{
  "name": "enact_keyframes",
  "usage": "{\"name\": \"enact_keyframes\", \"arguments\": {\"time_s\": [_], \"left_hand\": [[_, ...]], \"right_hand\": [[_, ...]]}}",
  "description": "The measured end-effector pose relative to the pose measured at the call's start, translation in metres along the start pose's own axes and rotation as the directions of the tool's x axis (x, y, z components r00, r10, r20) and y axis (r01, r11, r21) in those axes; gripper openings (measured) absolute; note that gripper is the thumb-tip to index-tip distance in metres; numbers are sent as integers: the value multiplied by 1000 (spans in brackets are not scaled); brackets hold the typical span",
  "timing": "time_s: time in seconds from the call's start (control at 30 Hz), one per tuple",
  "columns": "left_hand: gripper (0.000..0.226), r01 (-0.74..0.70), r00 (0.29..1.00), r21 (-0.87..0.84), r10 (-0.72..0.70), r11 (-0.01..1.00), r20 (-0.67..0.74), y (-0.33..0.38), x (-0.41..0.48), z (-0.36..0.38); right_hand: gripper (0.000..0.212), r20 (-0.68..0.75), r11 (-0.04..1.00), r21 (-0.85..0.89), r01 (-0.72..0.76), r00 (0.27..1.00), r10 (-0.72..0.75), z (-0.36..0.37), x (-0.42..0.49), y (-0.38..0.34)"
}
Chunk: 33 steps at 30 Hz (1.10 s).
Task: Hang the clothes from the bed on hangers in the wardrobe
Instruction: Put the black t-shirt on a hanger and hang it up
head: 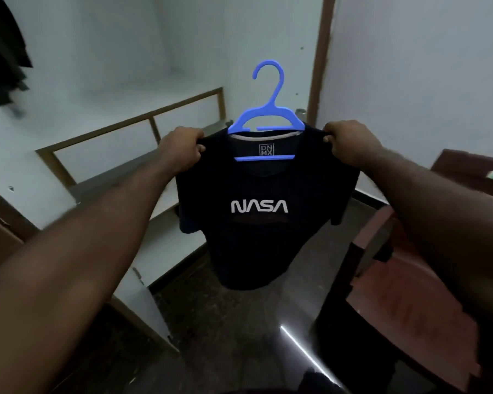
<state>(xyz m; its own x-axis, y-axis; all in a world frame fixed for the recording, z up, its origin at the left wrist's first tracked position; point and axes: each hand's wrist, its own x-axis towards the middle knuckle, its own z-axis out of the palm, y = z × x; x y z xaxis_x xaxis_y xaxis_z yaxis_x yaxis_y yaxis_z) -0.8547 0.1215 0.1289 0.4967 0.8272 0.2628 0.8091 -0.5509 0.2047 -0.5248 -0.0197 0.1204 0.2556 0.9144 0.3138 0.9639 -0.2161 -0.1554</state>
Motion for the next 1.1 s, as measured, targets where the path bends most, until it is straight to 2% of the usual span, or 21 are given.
{"name": "enact_keyframes", "arguments": {"time_s": [0.03, 0.13, 0.17, 0.23, 0.33, 0.53, 0.57, 0.67, 0.83, 1.1], "left_hand": [[17, 25, 998, 14, -24, 1000, -56, -9, 6, -3], [19, 110, 955, 67, -86, 992, -285, -32, 33, -17], [20, 138, 942, 87, -103, 987, -318, -37, 45, -22], [23, 192, 933, 121, -143, 974, -329, -49, 66, -30], [23, 280, 895, 99, -223, 955, -386, -68, 98, -38], [19, 442, 856, 118, -378, 889, -354, -84, 131, -28], [20, 460, 841, 119, -389, 880, -375, -88, 134, -31], [20, 458, 782, 140, -323, 878, -533, -105, 138, -49], [24, 528, 814, 277, -386, 803, -433, -139, 156, -70], [23, 540, 824, 388, -377, 747, -422, -213, 197, -93]], "right_hand": [[15, -38, 999, 14, 31, 999, -31, 5, 15, -6], [21, -285, 984, 99, 149, 951, -115, 15, 73, -22], [23, -305, 978, 119, 170, 944, -127, 16, 96, -28], [24, -248, 974, 128, 189, 957, -153, 22, 141, -38], [24, -243, 954, 179, 242, 950, -195, 28, 205, -51], [22, -78, 919, 228, 321, 947, -311, 60, 296, -71], [22, -97, 909, 228, 350, 937, -337, 60, 310, -77], [23, -292, 843, 264, 469, 872, -393, 59, 347, -96], [27, -213, 813, 243, 529, 847, -487, 74, 394, -144], [24, -200, 773, 238, 589, 808, -554, 101, 474, -209]]}}
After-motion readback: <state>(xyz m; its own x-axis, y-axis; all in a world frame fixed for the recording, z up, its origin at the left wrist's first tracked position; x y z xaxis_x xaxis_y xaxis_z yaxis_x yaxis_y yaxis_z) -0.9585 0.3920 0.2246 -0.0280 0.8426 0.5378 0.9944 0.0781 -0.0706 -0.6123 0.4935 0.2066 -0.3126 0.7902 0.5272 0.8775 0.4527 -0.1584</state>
